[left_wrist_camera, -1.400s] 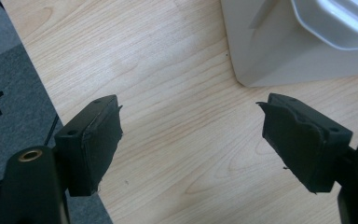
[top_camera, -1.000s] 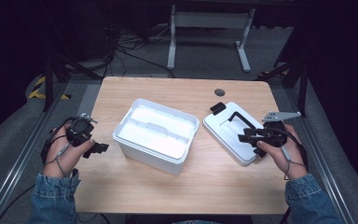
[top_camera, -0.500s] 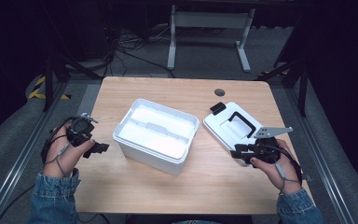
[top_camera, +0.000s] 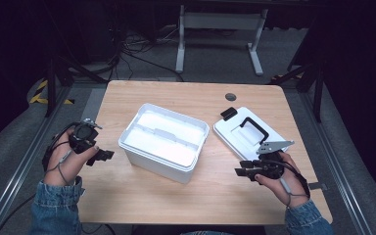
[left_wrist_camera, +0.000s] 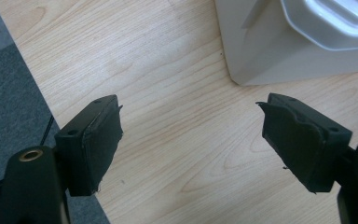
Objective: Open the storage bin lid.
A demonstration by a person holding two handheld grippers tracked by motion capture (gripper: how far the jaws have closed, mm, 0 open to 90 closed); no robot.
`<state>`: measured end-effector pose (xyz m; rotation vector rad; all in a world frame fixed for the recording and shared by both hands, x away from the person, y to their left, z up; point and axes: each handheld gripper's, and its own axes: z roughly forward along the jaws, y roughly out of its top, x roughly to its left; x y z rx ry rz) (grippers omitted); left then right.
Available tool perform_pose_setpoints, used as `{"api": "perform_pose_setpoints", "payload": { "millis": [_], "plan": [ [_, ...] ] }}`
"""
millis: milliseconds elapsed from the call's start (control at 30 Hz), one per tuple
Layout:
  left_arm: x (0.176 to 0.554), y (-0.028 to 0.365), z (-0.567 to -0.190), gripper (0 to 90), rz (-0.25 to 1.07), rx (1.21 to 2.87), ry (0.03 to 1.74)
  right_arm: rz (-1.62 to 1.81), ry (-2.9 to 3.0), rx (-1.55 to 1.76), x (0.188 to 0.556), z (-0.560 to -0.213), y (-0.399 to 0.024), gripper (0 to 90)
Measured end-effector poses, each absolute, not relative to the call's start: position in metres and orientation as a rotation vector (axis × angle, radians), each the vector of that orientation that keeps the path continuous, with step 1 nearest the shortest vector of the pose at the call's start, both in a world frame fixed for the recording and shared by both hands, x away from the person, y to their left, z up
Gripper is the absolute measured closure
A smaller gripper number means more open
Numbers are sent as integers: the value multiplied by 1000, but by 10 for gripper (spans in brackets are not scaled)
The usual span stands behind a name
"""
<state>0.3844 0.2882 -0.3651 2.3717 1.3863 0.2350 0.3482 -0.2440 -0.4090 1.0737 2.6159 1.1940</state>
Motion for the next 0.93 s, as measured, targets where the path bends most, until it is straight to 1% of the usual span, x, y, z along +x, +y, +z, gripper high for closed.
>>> {"api": "perform_pose_setpoints", "payload": {
  "millis": [633,933],
  "plan": [
    [387,287,-371,206,240,2390,1410,1193,2678,996,343,-460,-223,565],
    [387,288,-370,206,238,2387,1402,1165,2684,970,343,-470,-218,547]
  ]
}}
